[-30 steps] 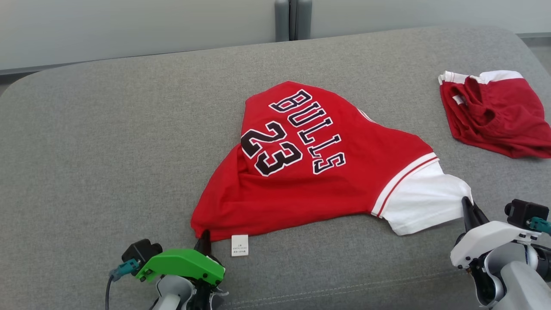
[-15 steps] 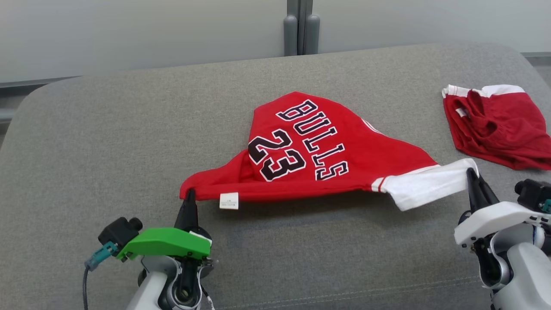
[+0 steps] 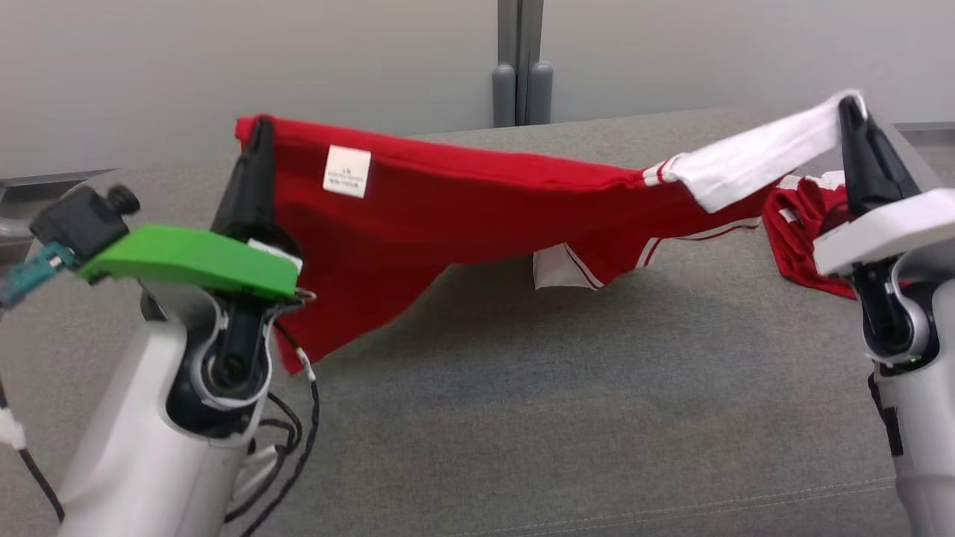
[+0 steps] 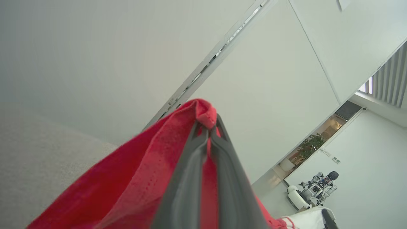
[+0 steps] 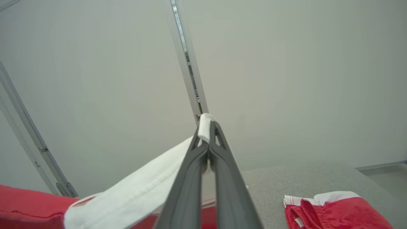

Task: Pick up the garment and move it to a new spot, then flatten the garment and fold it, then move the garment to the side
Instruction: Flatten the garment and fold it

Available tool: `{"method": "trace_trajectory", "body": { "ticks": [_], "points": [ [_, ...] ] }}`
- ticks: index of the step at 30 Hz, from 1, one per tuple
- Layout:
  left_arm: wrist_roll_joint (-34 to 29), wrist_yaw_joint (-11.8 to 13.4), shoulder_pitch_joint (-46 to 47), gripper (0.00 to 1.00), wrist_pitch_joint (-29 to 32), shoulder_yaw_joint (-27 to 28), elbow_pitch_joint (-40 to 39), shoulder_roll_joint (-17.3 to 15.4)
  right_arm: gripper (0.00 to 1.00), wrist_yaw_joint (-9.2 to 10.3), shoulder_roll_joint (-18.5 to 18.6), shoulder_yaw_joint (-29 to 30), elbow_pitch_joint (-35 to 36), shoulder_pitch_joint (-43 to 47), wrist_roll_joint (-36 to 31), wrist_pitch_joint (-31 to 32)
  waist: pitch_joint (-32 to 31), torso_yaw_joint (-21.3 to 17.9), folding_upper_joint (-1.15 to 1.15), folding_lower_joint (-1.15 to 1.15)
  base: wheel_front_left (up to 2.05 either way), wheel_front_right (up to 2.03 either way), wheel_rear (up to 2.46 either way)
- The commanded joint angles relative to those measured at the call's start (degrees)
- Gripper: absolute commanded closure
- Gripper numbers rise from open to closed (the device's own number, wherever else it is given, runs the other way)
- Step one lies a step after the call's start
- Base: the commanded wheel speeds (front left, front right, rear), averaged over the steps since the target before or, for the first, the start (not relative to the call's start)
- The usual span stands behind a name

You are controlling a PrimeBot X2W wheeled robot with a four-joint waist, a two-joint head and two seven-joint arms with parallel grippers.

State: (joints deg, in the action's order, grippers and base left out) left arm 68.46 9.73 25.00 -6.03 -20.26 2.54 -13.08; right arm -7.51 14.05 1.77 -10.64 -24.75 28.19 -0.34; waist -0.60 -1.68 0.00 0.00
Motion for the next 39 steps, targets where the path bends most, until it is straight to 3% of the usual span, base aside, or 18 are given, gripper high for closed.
{"method": "trace_trajectory", "body": {
  "ticks": [1, 6, 11, 15, 20, 24, 30, 34, 39],
  "points": [
    [-0.23, 1.69, 4.01, 1.00, 2.36, 0.61, -1.69, -1.67, 1.00, 0.05, -0.12, 0.49, 1.75, -3.00, -0.92, 1.83, 0.12, -0.24, 0.00, 0.00, 0.00, 0.00, 0.00],
    [-0.61, 4.32, 11.00, 1.00, 6.86, 1.06, -1.91, -3.94, 1.00, 0.04, -1.25, 0.71, 2.80, -9.27, -2.42, 4.79, 1.40, -0.83, 0.00, 0.00, 0.00, 0.00, 0.00],
    [-1.43, 6.59, 20.88, 1.00, 11.76, 0.94, 2.64, -5.83, 1.00, 0.04, -2.61, -0.18, -0.49, -19.58, -3.67, 7.71, 4.83, -1.46, 0.00, 0.00, 0.00, 0.00, 0.00],
    [-2.73, 7.58, 31.72, 1.00, 15.14, 0.19, 9.97, -5.94, 1.00, 0.04, -3.83, -0.35, -7.86, -31.32, -5.54, 9.17, 9.99, -1.53, 0.00, 0.00, 0.00, 0.00, 0.00],
    [-4.41, 6.95, 42.77, 1.00, 15.72, -0.63, 18.85, -4.70, 1.00, 0.04, -4.71, 0.52, -16.87, -43.91, -9.43, 8.83, 16.27, -1.07, 0.00, 0.00, 0.00, 0.00, 0.00],
    [-7.62, 5.09, 50.18, 1.00, 13.37, -2.02, 26.74, -4.39, 1.00, 0.04, -4.93, 0.56, -24.83, -52.44, -14.68, 5.98, 19.75, -1.02, 0.00, 0.00, 0.00, 0.00, 0.00],
    [-12.82, 2.10, 60.35, 1.00, 3.80, -2.49, 35.13, -3.25, 1.00, 0.05, -5.68, 4.98, -33.25, -64.10, -22.47, -3.71, 23.88, -1.04, 0.00, 0.00, 0.00, 0.00, 0.00],
    [-14.46, -1.17, 65.43, 1.00, -3.97, -1.35, 38.70, -3.40, 1.00, 0.05, -7.12, 8.13, -37.18, -69.34, -27.68, -10.22, 25.56, -1.56, 0.00, 0.00, 0.00, 0.00, 0.00],
    [-16.41, -4.76, 67.85, 1.00, -8.26, -0.13, 42.19, -4.38, 1.00, 0.07, -8.96, 10.14, -41.96, -71.40, -30.77, -13.50, 27.98, -2.93, 0.00, 0.00, 0.00, 0.00, 0.00]
  ]
}}
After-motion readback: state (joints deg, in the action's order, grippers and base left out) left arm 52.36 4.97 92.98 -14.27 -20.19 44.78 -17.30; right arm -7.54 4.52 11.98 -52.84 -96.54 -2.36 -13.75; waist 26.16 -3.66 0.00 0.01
